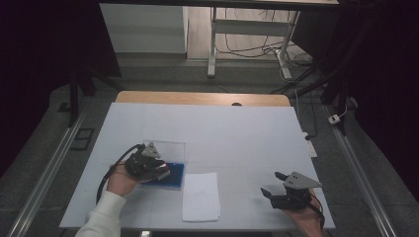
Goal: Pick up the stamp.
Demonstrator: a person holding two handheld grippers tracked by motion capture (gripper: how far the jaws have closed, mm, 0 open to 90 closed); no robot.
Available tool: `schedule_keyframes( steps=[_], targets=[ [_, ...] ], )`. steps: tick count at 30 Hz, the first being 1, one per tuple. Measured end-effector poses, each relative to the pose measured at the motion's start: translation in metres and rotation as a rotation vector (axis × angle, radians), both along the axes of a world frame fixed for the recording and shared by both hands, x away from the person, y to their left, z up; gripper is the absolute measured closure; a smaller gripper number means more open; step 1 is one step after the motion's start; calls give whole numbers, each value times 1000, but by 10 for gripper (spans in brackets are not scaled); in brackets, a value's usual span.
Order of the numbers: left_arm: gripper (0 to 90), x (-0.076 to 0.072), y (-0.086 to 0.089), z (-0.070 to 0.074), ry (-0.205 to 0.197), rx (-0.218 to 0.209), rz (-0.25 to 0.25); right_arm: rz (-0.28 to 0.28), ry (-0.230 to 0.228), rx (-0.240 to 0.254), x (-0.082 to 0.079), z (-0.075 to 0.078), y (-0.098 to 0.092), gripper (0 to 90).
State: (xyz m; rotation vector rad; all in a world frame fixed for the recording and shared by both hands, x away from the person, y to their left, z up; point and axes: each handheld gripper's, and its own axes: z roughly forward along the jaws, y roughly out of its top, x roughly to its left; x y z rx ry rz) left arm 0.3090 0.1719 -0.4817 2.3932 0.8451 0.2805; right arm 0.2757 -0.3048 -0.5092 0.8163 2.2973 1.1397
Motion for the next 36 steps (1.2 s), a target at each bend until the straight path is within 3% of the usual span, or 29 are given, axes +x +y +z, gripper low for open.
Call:
schedule_keyframes(
  steps=[9, 22, 28, 36],
  targets=[
    [703, 0, 0, -1, -3, 4, -13, -7, -1, 11, 0, 1, -3, 225],
    [707, -2, -1, 1, -2, 0, 12, -6, -15, 20, -1, 1, -3, 237],
    [707, -4, 4, 8, -17, -30, 25, -8, -15, 17, -1, 1, -4, 242],
    [706, -13, 13, 27, -65, -107, 45, 1, -20, 28, -2, 1, -4, 246]
  ],
)
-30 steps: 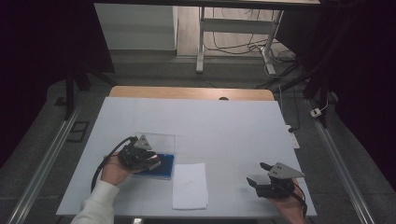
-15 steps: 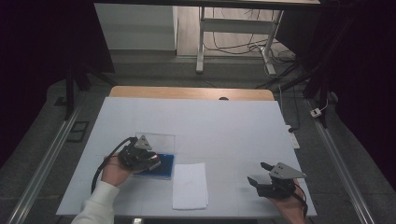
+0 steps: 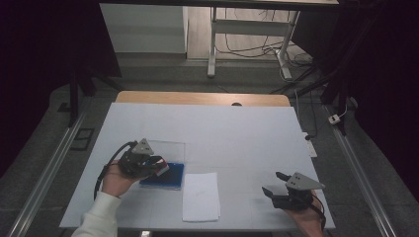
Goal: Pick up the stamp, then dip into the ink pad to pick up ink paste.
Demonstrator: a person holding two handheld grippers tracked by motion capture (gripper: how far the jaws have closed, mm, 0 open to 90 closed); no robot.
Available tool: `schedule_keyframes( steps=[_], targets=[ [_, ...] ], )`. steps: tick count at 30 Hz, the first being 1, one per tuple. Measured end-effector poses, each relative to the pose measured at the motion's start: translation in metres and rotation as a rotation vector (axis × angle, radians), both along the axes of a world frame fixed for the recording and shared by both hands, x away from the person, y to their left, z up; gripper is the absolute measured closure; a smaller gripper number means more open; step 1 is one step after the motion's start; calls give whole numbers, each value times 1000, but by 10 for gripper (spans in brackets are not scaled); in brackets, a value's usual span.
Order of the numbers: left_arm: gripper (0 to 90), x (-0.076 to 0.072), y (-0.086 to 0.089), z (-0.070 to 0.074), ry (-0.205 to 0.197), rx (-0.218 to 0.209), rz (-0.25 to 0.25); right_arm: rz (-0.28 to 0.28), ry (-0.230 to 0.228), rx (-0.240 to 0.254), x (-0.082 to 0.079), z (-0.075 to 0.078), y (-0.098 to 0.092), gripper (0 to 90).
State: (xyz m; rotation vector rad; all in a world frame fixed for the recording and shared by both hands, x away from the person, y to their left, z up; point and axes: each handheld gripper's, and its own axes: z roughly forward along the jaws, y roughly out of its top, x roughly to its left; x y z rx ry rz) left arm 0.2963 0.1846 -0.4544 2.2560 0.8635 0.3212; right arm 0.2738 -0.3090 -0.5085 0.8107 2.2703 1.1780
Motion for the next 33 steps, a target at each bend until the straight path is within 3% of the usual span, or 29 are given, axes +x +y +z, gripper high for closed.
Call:
schedule_keyframes(
  steps=[5, 13, 19, 33],
  targets=[
    [706, -6, 5, 13, -30, -63, -2, 4, 3, -1, 1, -1, 0, 247],
    [706, -16, 14, 32, -86, -104, 19, 2, 11, -13, 1, -1, 1, 248],
    [706, -20, 16, 38, -104, -109, 23, 5, 14, -15, 1, -2, 1, 249],
    [706, -9, 1, 18, -51, -36, 9, -12, 21, -21, 2, -3, 0, 249]
  ],
)
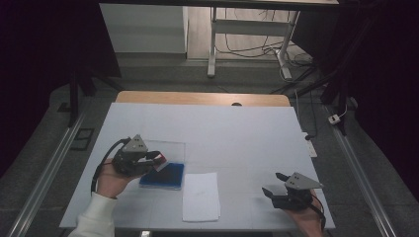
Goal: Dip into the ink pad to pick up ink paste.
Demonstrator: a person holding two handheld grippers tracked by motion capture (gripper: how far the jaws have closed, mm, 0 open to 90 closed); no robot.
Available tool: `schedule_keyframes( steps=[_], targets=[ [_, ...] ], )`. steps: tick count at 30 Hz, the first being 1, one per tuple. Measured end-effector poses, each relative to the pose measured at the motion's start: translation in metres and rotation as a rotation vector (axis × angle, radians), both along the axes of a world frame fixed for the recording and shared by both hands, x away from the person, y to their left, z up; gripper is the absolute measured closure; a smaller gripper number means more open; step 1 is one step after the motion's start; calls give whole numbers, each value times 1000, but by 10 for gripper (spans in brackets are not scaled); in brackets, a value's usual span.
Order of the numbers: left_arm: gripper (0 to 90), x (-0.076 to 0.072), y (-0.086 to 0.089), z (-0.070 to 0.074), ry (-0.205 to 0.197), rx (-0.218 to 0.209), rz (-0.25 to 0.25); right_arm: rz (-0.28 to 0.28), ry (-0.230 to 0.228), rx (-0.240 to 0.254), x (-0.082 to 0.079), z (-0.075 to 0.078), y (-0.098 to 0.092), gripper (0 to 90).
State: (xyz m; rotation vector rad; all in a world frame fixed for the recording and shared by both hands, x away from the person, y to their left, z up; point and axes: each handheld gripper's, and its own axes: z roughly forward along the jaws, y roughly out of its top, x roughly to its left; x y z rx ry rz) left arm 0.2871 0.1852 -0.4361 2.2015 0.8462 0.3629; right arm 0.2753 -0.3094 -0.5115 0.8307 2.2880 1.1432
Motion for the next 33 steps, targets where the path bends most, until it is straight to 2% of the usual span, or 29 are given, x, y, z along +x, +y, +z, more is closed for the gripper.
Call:
schedule_keyframes(
  steps=[6, 21, 24, 28, 33],
  targets=[
    [706, 2, -8, -8, 16, 44, -9, -4, 9, -3, 0, 0, 1, 249],
    [705, 10, -16, -28, 67, 106, -7, 8, 15, -6, 0, -2, 1, 251],
    [705, 11, -17, -31, 72, 107, -5, 9, 21, 0, 0, -2, 2, 254],
    [705, 13, -16, -36, 80, 130, 6, 18, 23, -6, 0, -2, 4, 255],
    [705, 13, -16, -39, 91, 127, 5, 17, 24, -9, 0, -2, 4, 256]
  ],
)
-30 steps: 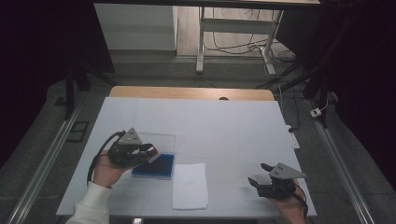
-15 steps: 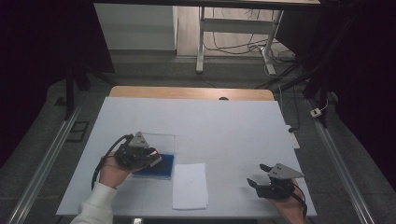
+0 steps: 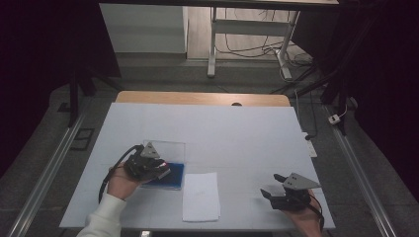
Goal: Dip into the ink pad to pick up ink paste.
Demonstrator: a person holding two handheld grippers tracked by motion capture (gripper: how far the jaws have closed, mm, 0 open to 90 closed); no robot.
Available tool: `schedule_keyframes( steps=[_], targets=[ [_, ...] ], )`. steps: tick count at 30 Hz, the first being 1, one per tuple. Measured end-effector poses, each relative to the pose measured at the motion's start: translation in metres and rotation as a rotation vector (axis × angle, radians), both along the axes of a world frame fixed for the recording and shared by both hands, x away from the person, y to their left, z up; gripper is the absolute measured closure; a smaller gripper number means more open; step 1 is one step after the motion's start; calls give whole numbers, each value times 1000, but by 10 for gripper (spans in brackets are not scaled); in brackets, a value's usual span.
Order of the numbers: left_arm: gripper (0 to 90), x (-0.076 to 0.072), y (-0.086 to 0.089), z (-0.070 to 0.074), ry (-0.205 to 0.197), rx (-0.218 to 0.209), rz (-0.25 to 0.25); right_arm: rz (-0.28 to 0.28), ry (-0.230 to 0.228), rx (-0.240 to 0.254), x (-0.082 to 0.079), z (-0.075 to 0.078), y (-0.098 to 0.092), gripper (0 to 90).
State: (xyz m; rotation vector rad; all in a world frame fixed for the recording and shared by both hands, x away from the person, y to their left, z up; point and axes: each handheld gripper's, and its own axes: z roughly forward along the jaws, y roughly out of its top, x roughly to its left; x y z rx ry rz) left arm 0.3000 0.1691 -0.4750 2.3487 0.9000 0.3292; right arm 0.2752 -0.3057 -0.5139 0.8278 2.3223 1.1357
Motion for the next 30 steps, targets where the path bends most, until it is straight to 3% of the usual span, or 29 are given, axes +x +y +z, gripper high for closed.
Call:
schedule_keyframes(
  steps=[11, 30],
  targets=[
    [705, 3, 1, -7, 21, 9, 8, 8, 5, -7, 0, -1, 0, 257],
    [706, 3, -1, -7, 24, 20, 5, 8, 9, -11, 0, -1, 0, 257]
  ],
)
